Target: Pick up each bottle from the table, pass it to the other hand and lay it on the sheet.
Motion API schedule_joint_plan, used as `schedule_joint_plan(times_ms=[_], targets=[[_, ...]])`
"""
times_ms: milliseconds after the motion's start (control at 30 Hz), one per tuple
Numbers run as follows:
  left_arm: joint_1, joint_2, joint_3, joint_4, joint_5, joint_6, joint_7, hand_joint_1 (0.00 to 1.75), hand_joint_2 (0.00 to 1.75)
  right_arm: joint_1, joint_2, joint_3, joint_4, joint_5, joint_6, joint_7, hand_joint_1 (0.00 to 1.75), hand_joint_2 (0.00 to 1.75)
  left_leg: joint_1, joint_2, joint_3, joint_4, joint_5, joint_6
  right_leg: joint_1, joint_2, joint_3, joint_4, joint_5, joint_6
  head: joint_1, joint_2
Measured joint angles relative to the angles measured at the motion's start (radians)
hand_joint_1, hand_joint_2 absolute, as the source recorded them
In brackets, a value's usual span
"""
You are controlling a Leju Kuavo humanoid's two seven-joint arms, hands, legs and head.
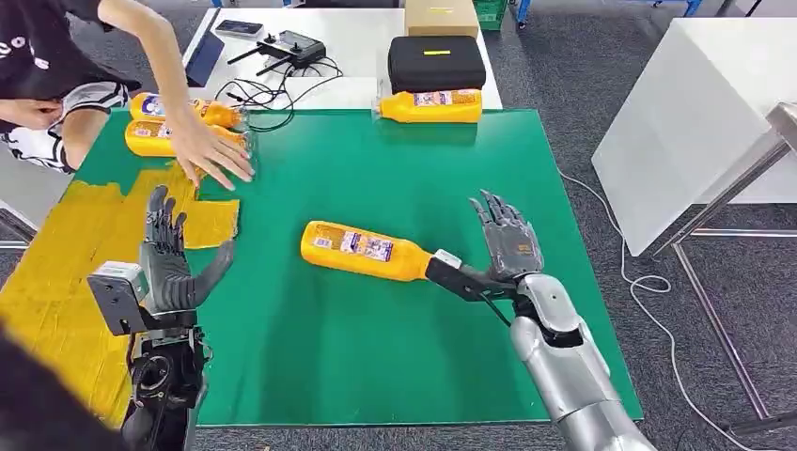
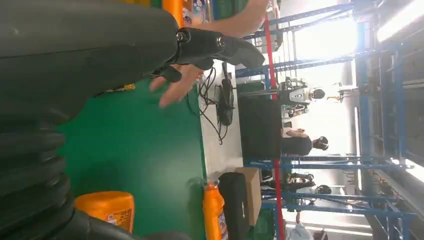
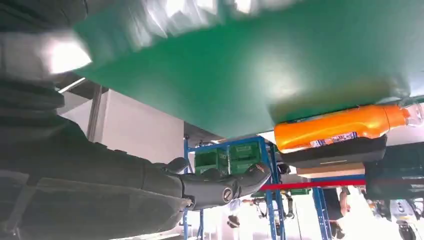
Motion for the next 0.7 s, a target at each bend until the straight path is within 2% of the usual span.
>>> schedule_joint_plan(times_ms=[700], targets=[[-0.05, 0.0, -0.024, 0.056, -0.01, -0.005, 0.009, 0.0, 1.75, 0.01, 0.02, 0.004, 0.001, -0.018, 0.011, -0.037, 0.0, 1.75, 0.0, 0.0, 0.0, 0.0, 0.0, 0.0, 0.0, 0.0, 0.0, 0.0, 0.0, 0.0, 0.0, 0.0]])
